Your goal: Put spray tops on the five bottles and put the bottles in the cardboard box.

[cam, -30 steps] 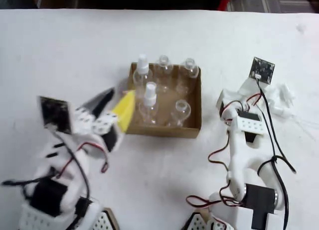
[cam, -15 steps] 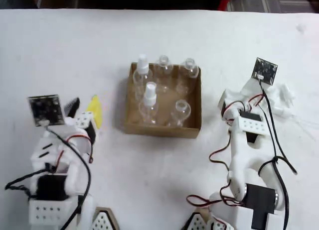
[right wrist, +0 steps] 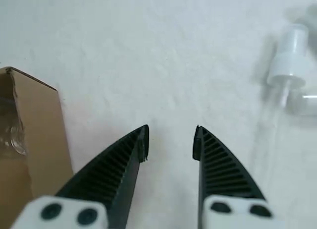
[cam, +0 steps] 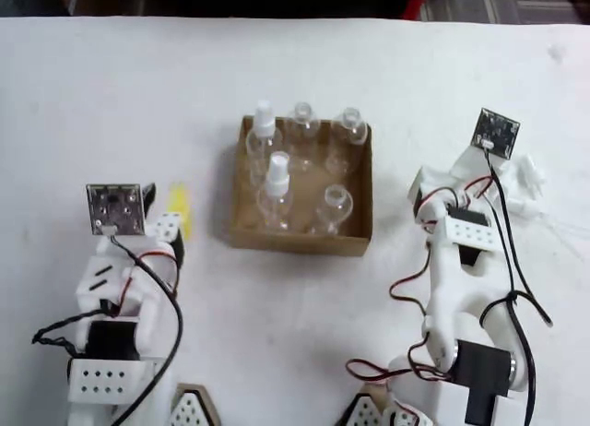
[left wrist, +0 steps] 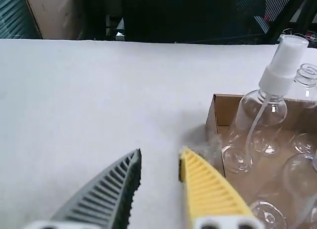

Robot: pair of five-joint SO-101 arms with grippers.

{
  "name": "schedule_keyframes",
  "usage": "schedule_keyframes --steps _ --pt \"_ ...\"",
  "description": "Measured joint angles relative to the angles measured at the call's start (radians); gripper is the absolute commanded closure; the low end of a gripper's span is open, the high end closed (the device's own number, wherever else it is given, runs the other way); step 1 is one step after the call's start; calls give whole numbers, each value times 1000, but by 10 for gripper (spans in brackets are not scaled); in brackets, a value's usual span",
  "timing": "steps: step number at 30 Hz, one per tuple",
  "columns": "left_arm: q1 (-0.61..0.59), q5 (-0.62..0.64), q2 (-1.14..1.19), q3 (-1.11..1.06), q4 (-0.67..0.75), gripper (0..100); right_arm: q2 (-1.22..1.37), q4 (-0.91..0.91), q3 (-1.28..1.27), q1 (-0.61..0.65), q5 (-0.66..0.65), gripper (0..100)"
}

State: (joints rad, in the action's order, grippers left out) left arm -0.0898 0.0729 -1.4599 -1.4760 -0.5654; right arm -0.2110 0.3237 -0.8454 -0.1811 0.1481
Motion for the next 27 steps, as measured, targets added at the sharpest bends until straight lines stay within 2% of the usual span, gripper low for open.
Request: schedule_keyframes --steps 12,19,22,27 --pt "0 0 0 -2 0 977 0 0 0 0 0 868" --pt "0 0 0 -75 86 939 0 8 0 -3 0 868" --pt "0 -2 0 -103 130 939 2 75 32 -3 0 868" --pt "0 -52 0 -106 152 940 2 285 206 -26 0 868"
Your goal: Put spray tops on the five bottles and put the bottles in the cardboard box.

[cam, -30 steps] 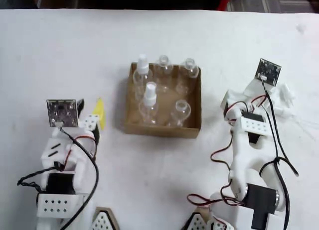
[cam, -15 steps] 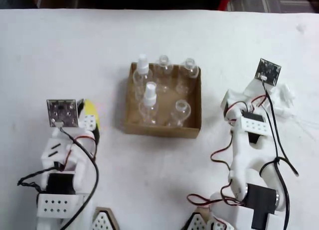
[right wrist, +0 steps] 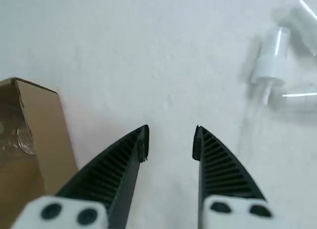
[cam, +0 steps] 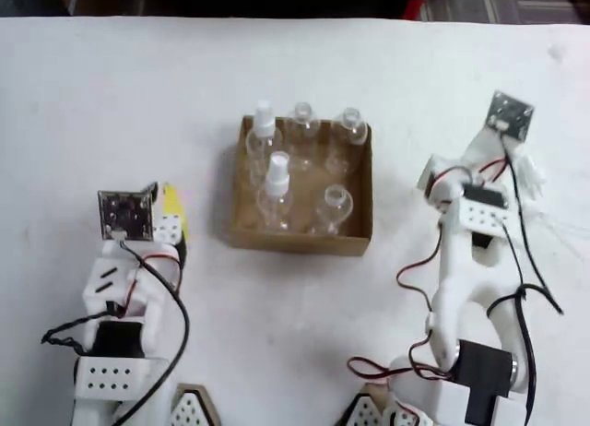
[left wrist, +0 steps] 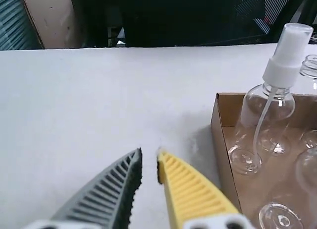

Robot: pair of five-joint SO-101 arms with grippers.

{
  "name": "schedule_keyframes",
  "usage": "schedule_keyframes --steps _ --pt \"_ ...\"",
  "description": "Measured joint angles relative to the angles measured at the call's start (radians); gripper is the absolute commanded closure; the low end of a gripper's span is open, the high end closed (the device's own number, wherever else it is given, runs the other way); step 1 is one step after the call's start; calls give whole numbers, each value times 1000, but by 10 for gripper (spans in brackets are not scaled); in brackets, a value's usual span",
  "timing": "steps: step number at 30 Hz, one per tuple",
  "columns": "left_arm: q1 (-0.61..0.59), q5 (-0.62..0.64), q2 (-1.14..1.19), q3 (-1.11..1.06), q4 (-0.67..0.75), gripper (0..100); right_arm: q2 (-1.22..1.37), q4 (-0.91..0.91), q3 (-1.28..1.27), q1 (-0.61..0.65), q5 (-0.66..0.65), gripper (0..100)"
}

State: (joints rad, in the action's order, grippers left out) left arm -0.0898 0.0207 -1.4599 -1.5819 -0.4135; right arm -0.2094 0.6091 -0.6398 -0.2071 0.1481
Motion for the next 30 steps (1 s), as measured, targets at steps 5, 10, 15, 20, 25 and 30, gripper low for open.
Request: schedule_keyframes --steps 5,10,15,20,25,30 --pt "0 -6 0 0 0 940 0 123 146 -15 0 868" --pt "15 -15 0 -17 3 940 35 247 345 -84 0 868" --pt "63 -71 0 -29 18 940 201 393 592 -144 -78 868" --pt "69 -101 0 -60 64 940 445 511 847 -173 -114 868" --pt "72 -106 0 -68 84 940 700 572 1111 -218 -118 868" --pt "78 -106 0 -68 86 940 953 654 1398 -235 -118 868"
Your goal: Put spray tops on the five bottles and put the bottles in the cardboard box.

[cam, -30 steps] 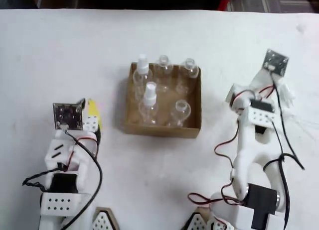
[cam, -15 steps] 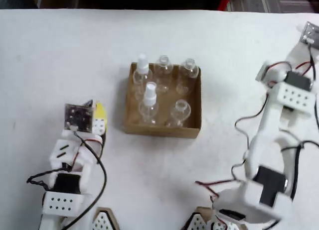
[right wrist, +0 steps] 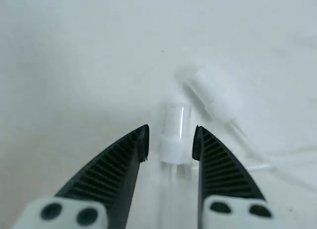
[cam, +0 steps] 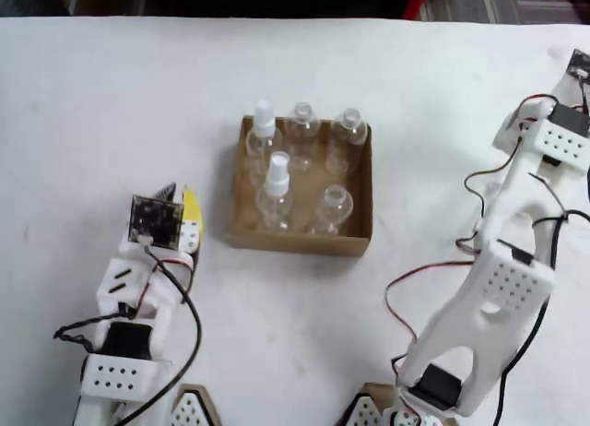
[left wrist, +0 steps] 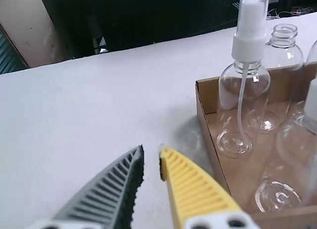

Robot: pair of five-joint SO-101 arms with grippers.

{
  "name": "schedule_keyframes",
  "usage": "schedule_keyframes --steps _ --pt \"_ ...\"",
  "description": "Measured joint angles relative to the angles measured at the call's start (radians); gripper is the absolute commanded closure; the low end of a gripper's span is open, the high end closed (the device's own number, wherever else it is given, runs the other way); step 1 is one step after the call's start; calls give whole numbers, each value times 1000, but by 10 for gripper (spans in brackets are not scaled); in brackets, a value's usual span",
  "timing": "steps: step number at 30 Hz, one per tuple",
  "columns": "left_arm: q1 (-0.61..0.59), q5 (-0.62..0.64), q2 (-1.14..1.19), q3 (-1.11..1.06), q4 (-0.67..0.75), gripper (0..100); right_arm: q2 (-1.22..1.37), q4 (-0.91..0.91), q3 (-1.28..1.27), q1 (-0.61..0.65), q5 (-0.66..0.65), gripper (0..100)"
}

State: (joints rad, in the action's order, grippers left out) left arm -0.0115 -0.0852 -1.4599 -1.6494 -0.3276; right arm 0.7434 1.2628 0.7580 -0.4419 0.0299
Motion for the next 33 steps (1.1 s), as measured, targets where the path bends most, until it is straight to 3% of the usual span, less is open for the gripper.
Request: schedule_keyframes --steps 14,25,30,33 --pt "0 0 0 0 0 940 470 127 611 0 0 869" --pt "0 0 0 0 0 940 535 153 669 0 0 875" --pt "0 0 0 0 0 940 535 153 669 0 0 948" --pt "0 0 0 0 0 940 535 153 669 0 -3 931"
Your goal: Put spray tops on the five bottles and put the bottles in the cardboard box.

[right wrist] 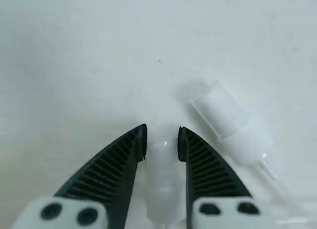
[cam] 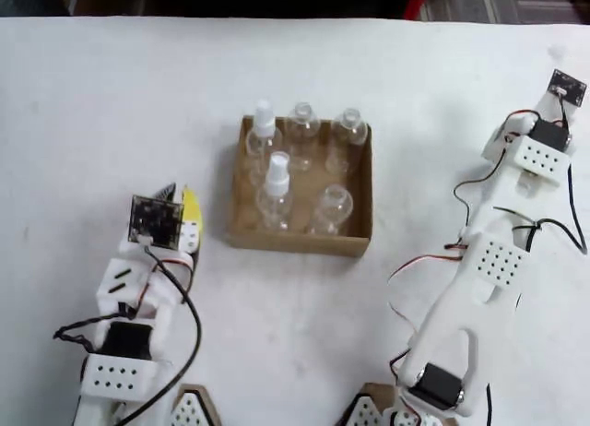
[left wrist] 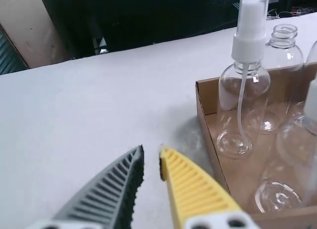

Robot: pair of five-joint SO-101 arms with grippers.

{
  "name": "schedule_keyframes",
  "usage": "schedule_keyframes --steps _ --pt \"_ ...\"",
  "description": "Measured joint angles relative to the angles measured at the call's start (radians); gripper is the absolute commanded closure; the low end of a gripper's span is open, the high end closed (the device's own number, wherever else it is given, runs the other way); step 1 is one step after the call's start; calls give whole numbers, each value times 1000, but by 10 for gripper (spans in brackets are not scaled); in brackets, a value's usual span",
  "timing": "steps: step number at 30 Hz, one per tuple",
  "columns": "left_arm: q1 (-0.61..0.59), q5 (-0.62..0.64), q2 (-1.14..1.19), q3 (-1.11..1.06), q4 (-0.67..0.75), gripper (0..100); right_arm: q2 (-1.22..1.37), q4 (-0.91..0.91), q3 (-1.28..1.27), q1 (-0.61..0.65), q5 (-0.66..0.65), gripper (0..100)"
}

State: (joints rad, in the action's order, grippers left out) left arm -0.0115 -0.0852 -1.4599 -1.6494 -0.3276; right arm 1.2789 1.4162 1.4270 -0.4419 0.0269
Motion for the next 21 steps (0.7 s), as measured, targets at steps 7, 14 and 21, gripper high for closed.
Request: schedule_keyframes --steps 7,14,21 --pt "0 0 0 0 0 940 0 0 0 2 -6 847" --pt "0 0 0 0 0 940 0 8 0 2 -6 847" --pt "0 0 0 0 0 940 0 106 3 25 -8 881"
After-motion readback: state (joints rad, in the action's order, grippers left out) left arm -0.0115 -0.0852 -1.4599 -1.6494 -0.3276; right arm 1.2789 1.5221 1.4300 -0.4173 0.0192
